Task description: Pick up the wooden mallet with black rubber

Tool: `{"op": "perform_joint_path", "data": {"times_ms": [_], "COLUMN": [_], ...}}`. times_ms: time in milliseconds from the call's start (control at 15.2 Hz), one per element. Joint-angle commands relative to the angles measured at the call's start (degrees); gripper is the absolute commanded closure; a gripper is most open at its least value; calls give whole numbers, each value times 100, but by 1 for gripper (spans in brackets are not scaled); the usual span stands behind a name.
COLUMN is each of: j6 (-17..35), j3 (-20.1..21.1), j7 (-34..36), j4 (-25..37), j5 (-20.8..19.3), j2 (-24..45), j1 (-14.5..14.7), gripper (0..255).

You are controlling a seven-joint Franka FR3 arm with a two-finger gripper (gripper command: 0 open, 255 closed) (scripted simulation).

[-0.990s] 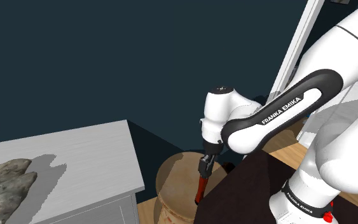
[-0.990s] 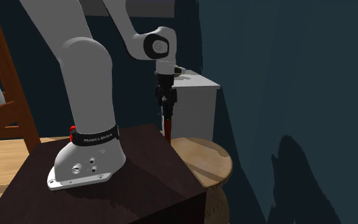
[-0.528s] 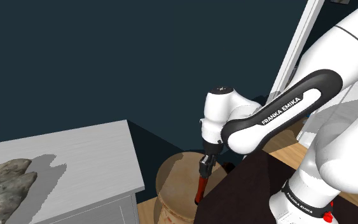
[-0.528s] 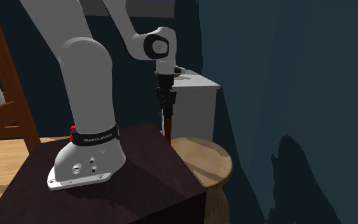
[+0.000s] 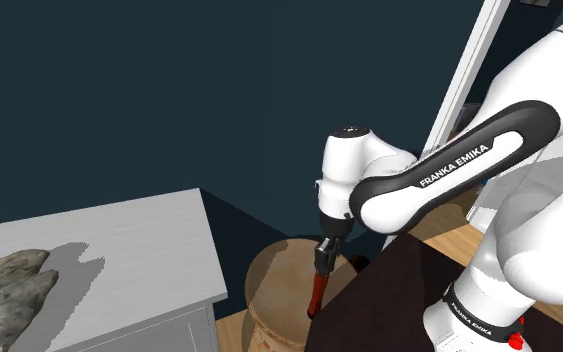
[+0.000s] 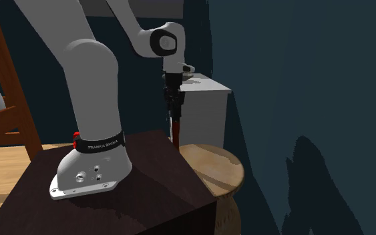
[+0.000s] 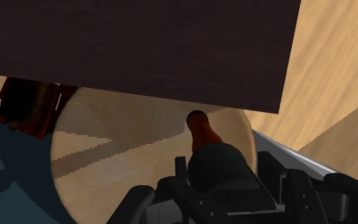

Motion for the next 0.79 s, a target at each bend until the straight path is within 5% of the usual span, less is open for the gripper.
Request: {"op": "perform_joint_path", "data": {"times_ms": [0, 726], "j6": [-242, -1253], "j3": [-47, -211], "j7": [-32, -73], "j4": [40, 338], "j5": [12, -7], "j2": [-200, -918], "j1": [17, 67], "gripper": [255, 255]}}
